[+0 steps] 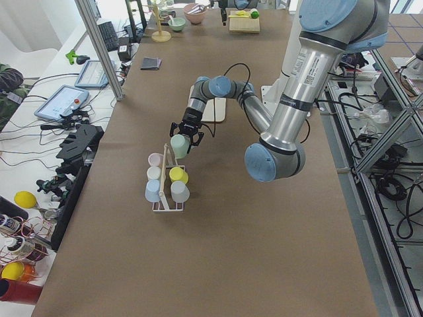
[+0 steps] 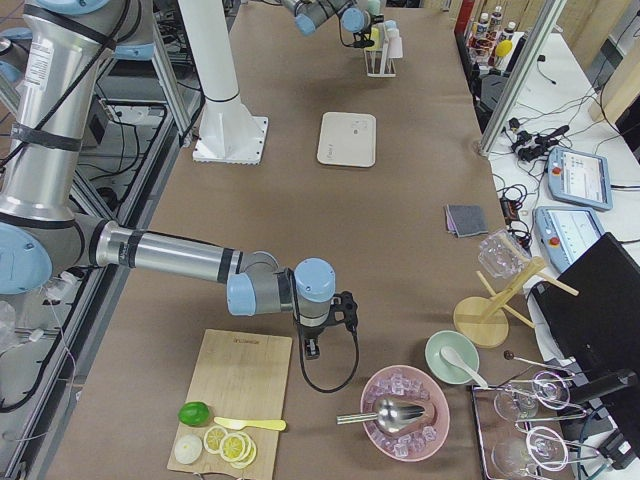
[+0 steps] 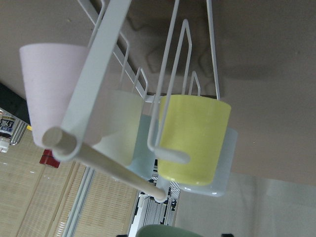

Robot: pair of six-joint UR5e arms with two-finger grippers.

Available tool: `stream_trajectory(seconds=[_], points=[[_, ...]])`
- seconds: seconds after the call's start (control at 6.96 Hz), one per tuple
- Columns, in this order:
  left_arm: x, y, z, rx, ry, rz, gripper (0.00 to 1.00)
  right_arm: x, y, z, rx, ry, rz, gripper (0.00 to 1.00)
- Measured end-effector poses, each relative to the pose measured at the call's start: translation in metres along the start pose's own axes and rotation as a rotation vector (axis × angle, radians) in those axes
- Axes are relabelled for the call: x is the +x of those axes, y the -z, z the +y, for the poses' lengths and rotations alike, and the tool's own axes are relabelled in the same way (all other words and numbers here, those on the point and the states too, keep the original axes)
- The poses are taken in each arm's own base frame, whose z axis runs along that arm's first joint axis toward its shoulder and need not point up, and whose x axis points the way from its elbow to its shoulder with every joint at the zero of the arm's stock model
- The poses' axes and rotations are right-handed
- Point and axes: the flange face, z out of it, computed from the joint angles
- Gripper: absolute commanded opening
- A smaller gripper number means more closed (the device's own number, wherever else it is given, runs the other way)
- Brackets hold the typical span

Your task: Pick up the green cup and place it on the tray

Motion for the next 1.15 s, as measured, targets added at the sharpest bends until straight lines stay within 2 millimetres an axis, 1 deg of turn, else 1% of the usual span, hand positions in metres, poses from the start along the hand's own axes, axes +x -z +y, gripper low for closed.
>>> stream_trajectory(seconds=[0.14,0.29,0.43,0.57,0.72,0.86,1.01,1.15], points=[[-0.011,0.011,0.011,0.025,0.029,-0.003,0.43,0.019,0.027,-0.014,-0.034,0.017,0.023,1.0],[-0.02,0.024,0.015,0.083,0.062,0.002,0.43,0.027,0.045,-0.035,-0.071,0.0,0.025,1.0],[-0.025,0.039,0.017,0.18,0.099,0.01,0.43,0.031,0.055,-0.054,-0.094,-0.018,0.025,1.0],[-0.031,0.057,0.019,0.288,0.134,0.0,0.43,0.032,0.059,-0.064,-0.101,-0.023,0.026,1.0],[-0.037,0.077,0.021,0.4,0.165,-0.029,0.43,0.032,0.06,-0.067,-0.104,-0.025,0.026,1.0],[-0.043,0.095,0.021,0.512,0.196,-0.071,0.43,0.034,0.056,-0.065,-0.111,-0.032,0.023,1.0],[-0.048,0.107,0.022,0.597,0.222,-0.116,0.4,0.037,0.053,-0.064,-0.116,-0.055,0.02,1.0],[-0.052,0.115,0.021,0.662,0.243,-0.159,0.39,0.037,0.053,-0.065,-0.116,-0.114,0.022,1.0]])
